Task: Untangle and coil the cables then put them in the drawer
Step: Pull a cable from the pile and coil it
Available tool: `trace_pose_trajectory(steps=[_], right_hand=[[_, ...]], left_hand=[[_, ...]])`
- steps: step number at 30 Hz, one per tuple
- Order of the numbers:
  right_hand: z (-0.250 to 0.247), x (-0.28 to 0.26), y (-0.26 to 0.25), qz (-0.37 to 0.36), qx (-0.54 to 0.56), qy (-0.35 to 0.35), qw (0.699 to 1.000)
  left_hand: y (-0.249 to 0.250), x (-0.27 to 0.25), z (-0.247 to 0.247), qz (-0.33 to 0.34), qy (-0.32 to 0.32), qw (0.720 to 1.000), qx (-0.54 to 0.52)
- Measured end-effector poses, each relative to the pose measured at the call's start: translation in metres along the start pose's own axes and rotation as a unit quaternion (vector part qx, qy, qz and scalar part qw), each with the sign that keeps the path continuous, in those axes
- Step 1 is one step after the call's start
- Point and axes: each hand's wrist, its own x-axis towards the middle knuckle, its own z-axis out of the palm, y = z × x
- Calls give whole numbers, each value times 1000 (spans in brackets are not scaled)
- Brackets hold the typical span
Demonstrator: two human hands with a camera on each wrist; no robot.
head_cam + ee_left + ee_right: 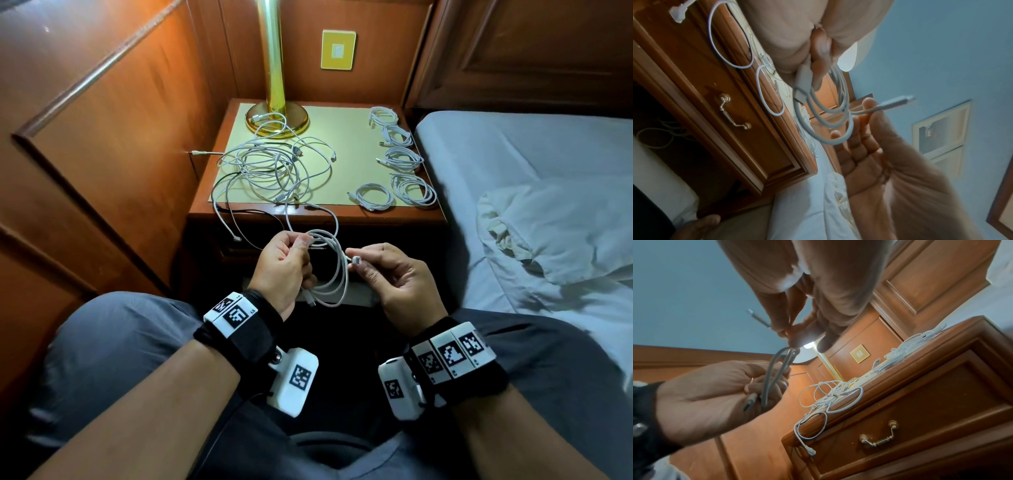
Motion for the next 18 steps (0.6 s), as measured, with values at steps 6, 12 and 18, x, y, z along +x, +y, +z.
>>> trace_pose_trajectory(steps=[6, 12, 18], right_hand=[[4, -1, 4, 38, 29, 18, 999], [1, 3, 7, 129, 66, 0, 989], [4, 7, 11, 197, 26, 23, 980]], left_hand=[[1, -5, 6, -17, -53, 998, -29], [3, -7, 1, -19, -111, 993, -27], [0, -10, 2, 14, -130, 991, 11]])
